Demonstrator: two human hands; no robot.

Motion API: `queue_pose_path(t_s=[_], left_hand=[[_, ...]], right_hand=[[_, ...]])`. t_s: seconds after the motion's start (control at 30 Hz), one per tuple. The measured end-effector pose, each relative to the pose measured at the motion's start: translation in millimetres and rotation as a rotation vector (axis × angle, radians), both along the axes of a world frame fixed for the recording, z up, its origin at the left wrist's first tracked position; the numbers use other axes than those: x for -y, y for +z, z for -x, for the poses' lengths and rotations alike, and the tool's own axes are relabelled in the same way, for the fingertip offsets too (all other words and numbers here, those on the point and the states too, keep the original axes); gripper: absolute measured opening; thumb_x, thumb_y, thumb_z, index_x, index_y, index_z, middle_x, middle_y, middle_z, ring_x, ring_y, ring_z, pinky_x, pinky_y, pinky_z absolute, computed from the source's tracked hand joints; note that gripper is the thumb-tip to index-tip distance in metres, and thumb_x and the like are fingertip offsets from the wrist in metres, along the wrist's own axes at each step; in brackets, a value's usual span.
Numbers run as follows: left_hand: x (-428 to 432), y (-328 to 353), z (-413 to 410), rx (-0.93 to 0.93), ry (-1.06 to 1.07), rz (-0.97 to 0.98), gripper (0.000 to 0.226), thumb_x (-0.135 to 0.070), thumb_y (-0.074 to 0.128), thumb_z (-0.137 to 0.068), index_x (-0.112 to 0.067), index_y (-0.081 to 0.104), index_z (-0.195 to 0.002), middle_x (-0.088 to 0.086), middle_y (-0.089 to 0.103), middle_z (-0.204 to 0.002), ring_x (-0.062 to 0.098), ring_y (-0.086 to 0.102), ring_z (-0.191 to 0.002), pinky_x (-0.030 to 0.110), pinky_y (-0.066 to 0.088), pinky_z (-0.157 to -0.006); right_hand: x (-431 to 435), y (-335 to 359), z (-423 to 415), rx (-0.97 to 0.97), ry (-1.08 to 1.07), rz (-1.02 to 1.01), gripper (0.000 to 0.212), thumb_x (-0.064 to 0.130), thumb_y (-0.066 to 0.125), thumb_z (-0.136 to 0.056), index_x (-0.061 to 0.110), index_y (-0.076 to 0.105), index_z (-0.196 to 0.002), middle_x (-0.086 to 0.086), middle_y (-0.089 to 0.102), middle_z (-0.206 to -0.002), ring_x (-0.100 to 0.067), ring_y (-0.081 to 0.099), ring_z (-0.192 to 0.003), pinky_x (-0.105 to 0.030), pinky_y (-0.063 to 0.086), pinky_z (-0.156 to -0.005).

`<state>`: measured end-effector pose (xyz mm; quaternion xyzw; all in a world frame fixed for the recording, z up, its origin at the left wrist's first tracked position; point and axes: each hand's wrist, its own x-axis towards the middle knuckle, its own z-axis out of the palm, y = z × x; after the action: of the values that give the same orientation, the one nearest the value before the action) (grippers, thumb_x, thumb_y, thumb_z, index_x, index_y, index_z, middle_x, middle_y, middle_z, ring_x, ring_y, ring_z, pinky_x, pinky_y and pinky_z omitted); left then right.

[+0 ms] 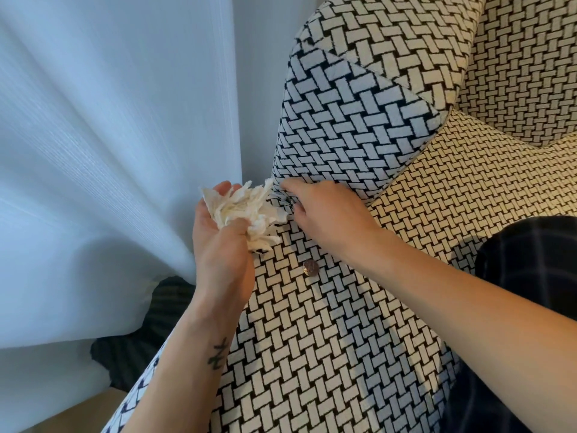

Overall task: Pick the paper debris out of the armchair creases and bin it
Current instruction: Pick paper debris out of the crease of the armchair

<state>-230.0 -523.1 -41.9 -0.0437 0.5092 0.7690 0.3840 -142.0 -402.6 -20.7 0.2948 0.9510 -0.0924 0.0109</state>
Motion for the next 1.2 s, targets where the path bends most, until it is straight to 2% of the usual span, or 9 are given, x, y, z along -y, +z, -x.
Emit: queue_pose_path(t_s=[0.07, 0.13, 0.2, 0.3, 0.47, 0.57, 0.67, 0.97, 1.2], left_hand=[[-0.4, -0.4, 0.0, 0.021, 0.009, 0.002, 0.062, 0.023, 0.034, -0.090, -0.019, 0.054, -0.131, 0.003, 0.064, -0.129, 0.020, 0.069, -0.113, 0.040, 0.057, -0.096], [-0.5, -1.3, 1.4, 0.051, 0.016, -0.002, 0.063, 0.023, 0.033, -0.090, -0.019, 0.054, -0.132, 0.003, 0.064, -0.130, 0.021, 0.069, -0.115, 0.041, 0.057, -0.097], [-0.8, -2.0, 1.7, 0.068, 0.019, 0.002, 0.063, 0.023, 0.033, -0.090, -0.019, 0.055, -0.131, 0.003, 0.064, -0.130, 0.020, 0.069, -0.114, 0.041, 0.056, -0.098], [-1.1, -1.8, 1.5, 0.074, 0.022, 0.003, 0.063, 0.023, 0.033, -0.090, -0.020, 0.055, -0.131, 0.002, 0.066, -0.127, 0.019, 0.070, -0.112, 0.039, 0.058, -0.095], [-1.8, -2.6, 3.1, 0.088, 0.053, -0.002, 0.062, 0.024, 0.033, -0.090, -0.017, 0.054, -0.132, 0.006, 0.065, -0.128, 0.023, 0.069, -0.114, 0.042, 0.056, -0.098], [-1.1, -1.7, 3.2, 0.083, 0.069, -0.007, 0.062, 0.023, 0.033, -0.090, -0.018, 0.055, -0.129, 0.004, 0.066, -0.126, 0.021, 0.070, -0.112, 0.037, 0.058, -0.093], [-0.6, -1.6, 3.7, 0.081, 0.081, -0.008, 0.064, 0.024, 0.032, -0.090, -0.019, 0.055, -0.130, 0.003, 0.065, -0.127, 0.020, 0.070, -0.111, 0.037, 0.058, -0.094], [0.4, -0.8, 5.8, 0.114, 0.091, -0.043, 0.062, 0.024, 0.031, -0.090, -0.019, 0.054, -0.128, 0.003, 0.067, -0.122, 0.020, 0.071, -0.109, 0.036, 0.059, -0.090], [0.0, -0.9, 7.5, 0.138, 0.088, -0.036, 0.060, 0.024, 0.033, -0.091, -0.015, 0.053, -0.133, 0.005, 0.067, -0.124, 0.022, 0.071, -0.110, 0.038, 0.058, -0.092]], right_hand=[[0.1, 0.6, 7.7, 0.113, 0.054, -0.071, 0.047, -0.001, 0.050, -0.095, 0.023, 0.051, -0.135, 0.005, 0.039, -0.063, -0.019, 0.046, -0.057, -0.032, 0.034, -0.050], [1.1, 1.1, 14.8, 0.169, 0.104, -0.090, 0.058, -0.007, 0.048, -0.091, 0.020, 0.045, -0.142, 0.004, 0.035, -0.065, -0.023, 0.044, -0.064, -0.034, 0.033, -0.055], [0.0, 1.2, 22.4, 0.220, 0.128, -0.095, 0.059, -0.008, 0.046, -0.092, 0.017, 0.043, -0.144, -0.001, 0.044, -0.074, -0.028, 0.049, -0.073, -0.036, 0.037, -0.060], [-1.6, -0.8, 29.6, 0.316, 0.143, -0.129, 0.050, -0.002, 0.044, -0.098, 0.015, 0.042, -0.146, -0.011, 0.063, -0.101, -0.033, 0.063, -0.094, -0.037, 0.039, -0.065], [-1.0, -4.6, 31.7, 0.437, 0.179, -0.168, 0.069, -0.005, 0.045, -0.096, 0.016, 0.022, -0.157, -0.014, 0.063, -0.118, -0.035, 0.062, -0.110, -0.040, 0.040, -0.072], [-2.1, -6.3, 38.0, 0.475, 0.150, -0.138, 0.075, -0.005, 0.046, -0.095, 0.018, 0.015, -0.160, -0.016, 0.060, -0.123, -0.036, 0.059, -0.114, -0.039, 0.039, -0.072], [-3.3, -10.1, 44.0, 0.474, 0.112, -0.136, 0.074, -0.002, 0.051, -0.094, 0.019, 0.021, -0.158, -0.014, 0.059, -0.123, -0.034, 0.058, -0.114, -0.039, 0.039, -0.070], [2.5, -18.5, 50.0, 0.443, 0.078, -0.243, 0.046, -0.003, 0.044, -0.097, 0.008, 0.046, -0.141, -0.011, 0.062, -0.127, -0.033, 0.060, -0.117, -0.039, 0.041, -0.071], [-3.3, -20.0, 57.0, 0.500, 0.144, -0.272, 0.052, -0.003, 0.041, -0.097, 0.010, 0.039, -0.148, -0.012, 0.059, -0.130, -0.033, 0.058, -0.120, -0.040, 0.041, -0.074]])
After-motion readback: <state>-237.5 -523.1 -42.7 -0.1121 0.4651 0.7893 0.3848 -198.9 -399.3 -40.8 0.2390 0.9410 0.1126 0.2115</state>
